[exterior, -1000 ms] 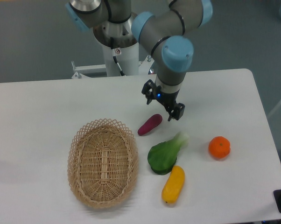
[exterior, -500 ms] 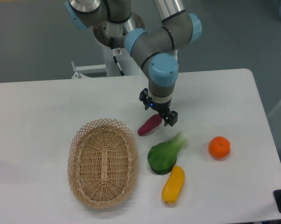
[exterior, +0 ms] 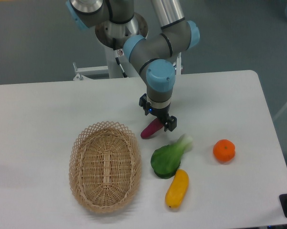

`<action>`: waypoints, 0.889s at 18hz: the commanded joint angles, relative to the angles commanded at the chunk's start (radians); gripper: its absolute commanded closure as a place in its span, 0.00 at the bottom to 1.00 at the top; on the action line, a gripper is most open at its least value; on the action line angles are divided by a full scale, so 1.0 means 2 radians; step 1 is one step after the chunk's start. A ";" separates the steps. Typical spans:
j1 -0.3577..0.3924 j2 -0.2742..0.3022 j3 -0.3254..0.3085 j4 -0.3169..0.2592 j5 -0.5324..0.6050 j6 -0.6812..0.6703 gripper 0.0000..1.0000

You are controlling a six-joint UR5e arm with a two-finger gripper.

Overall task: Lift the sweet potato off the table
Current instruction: 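Close the gripper around the purple sweet potato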

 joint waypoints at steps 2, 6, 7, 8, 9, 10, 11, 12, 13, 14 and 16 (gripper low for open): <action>-0.001 -0.001 0.000 0.000 0.000 -0.001 0.00; -0.002 -0.005 0.002 0.001 -0.001 -0.005 0.00; -0.002 -0.006 0.002 0.001 -0.001 -0.005 0.00; -0.002 -0.007 0.002 0.001 -0.001 -0.006 0.07; -0.002 -0.008 0.002 0.001 -0.001 -0.006 0.09; -0.002 -0.010 0.002 0.002 -0.001 -0.006 0.09; -0.002 -0.010 0.002 0.002 -0.001 -0.006 0.09; -0.002 -0.011 0.002 0.003 -0.001 -0.006 0.09; -0.002 -0.012 0.002 0.003 -0.001 -0.006 0.09; -0.002 -0.012 0.002 0.003 -0.001 -0.006 0.09; -0.005 -0.015 0.002 0.004 -0.001 -0.006 0.09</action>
